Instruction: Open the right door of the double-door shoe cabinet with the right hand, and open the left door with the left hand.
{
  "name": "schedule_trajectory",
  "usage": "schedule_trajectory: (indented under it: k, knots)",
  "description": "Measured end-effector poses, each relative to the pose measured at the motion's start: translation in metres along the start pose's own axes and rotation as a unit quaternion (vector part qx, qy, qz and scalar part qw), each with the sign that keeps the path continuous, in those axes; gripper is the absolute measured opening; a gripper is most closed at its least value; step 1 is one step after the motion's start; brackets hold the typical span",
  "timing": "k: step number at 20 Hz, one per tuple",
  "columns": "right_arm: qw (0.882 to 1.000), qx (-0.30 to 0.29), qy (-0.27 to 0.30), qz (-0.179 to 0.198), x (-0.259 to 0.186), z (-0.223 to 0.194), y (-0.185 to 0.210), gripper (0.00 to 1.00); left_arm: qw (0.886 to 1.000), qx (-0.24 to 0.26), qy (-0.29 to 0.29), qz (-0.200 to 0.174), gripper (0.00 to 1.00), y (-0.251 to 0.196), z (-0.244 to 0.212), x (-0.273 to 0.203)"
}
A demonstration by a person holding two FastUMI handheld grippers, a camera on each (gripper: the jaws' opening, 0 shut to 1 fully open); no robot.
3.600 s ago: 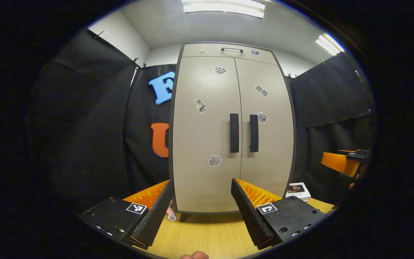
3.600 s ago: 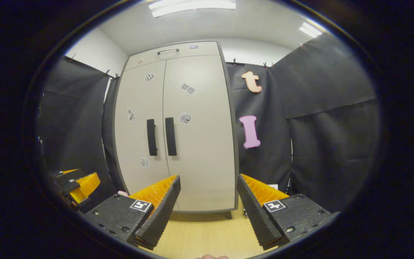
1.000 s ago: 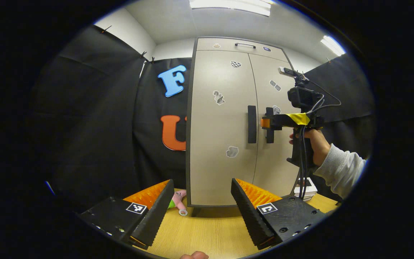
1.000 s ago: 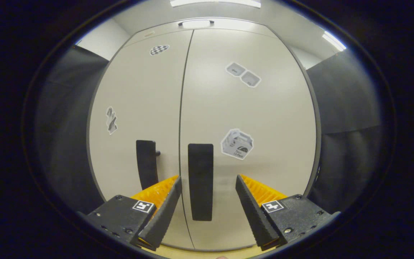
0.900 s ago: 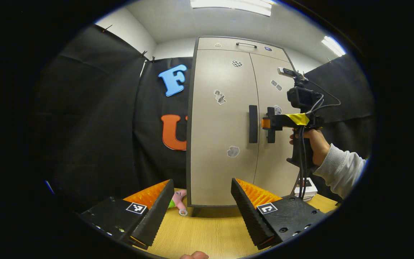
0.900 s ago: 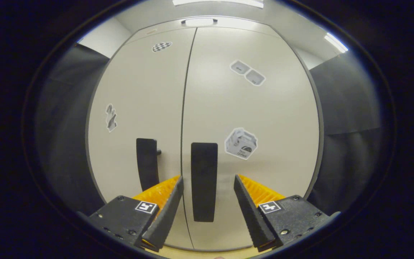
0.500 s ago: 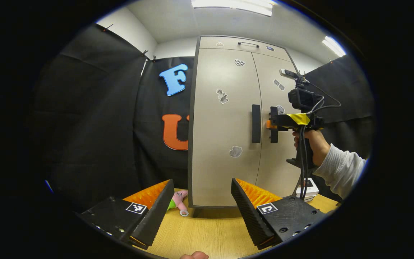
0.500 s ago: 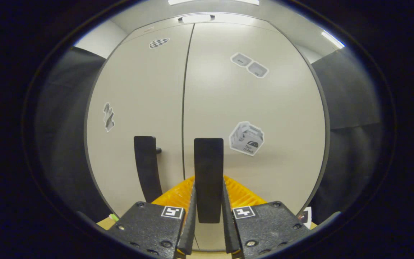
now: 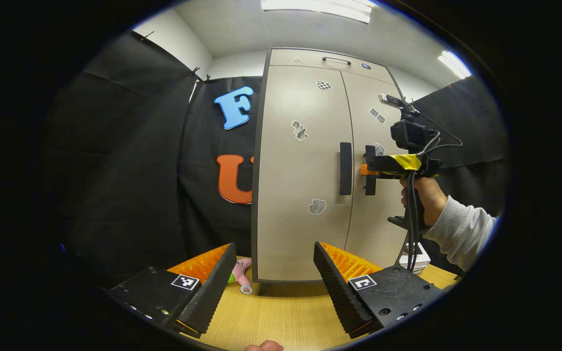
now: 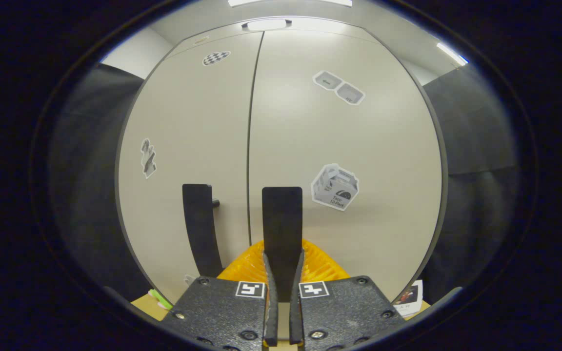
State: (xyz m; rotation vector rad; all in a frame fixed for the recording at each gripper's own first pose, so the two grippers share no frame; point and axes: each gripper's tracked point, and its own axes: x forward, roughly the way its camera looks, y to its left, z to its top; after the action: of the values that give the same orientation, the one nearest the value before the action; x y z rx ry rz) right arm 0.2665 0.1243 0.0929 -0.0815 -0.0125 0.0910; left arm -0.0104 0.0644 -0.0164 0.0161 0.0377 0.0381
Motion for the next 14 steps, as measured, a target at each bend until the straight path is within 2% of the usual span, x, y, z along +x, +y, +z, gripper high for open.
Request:
schedule_trajectory:
  k: [8, 14]
  knots:
    - [0.998, 0.006, 0.009, 0.056, -0.068, -0.002, -0.014, 0.12, 1.0, 0.009, -0.009, 0.008, 0.95, -0.001, 0.01, -0.008]
    - [0.998, -0.012, 0.012, 0.066, -0.134, -0.001, -0.051, 0.12, 1.0, 0.014, -0.018, 0.007, 0.95, -0.014, 0.017, -0.015]
